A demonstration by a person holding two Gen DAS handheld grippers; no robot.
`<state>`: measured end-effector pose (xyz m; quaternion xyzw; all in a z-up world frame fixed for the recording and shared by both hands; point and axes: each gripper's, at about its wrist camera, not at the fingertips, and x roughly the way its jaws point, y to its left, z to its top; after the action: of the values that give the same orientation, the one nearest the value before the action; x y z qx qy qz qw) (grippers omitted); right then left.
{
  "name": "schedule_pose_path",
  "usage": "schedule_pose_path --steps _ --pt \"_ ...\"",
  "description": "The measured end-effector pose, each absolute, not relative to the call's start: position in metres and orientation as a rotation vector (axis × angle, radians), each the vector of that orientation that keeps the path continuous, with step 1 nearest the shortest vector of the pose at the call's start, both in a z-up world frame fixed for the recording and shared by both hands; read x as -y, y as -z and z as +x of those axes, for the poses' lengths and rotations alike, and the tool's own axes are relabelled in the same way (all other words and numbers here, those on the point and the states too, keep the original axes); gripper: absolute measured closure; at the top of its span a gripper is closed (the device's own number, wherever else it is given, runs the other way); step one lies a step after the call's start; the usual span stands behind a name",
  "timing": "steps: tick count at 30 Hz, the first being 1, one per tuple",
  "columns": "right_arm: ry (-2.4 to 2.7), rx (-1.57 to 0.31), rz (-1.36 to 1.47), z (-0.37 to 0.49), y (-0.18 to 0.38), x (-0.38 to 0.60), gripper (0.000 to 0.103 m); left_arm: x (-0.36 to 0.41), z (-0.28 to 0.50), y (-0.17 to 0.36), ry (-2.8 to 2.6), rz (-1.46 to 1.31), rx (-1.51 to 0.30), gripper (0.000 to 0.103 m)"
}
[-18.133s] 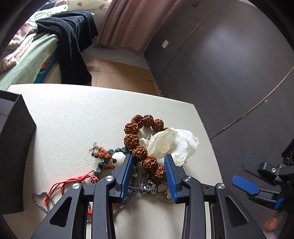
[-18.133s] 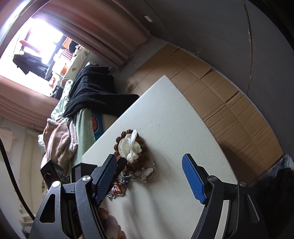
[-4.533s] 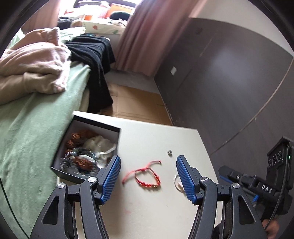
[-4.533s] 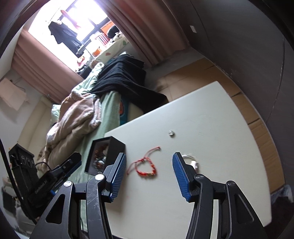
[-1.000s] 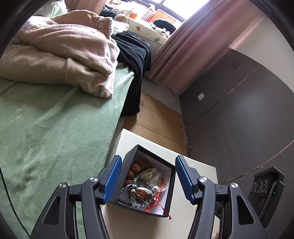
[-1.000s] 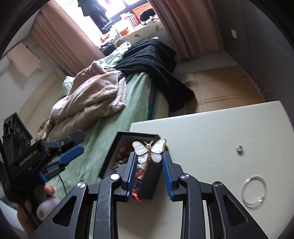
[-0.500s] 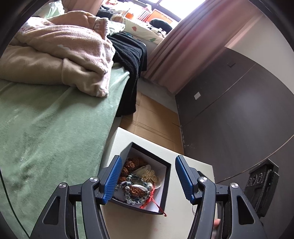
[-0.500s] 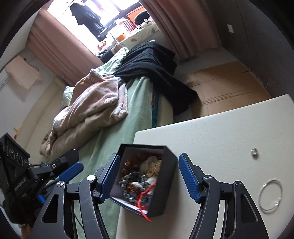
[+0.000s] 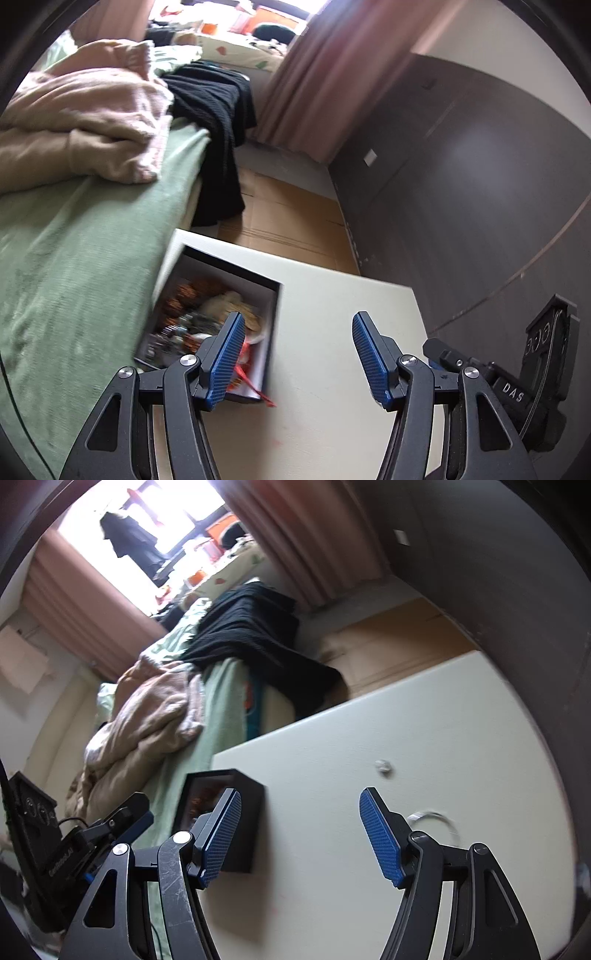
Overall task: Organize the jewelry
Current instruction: 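Move the left tool to the silver hoop ring and close on it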
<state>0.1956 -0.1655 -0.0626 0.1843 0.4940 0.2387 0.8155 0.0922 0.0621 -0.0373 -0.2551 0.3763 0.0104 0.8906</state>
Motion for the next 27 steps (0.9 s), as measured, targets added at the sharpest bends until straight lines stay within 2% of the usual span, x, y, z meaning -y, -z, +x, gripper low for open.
schedule_pose_path --steps 21,27 --pt "-0.341 -1.134 0.464 0.190 0.078 0.276 0.036 0.069 0.126 0.086 0.082 -0.227 -0.925 0.042" --pt "-0.295 -1.150 0.518 0.195 0.084 0.305 0.036 0.104 0.129 0.097 0.146 -0.140 -0.933 0.049"
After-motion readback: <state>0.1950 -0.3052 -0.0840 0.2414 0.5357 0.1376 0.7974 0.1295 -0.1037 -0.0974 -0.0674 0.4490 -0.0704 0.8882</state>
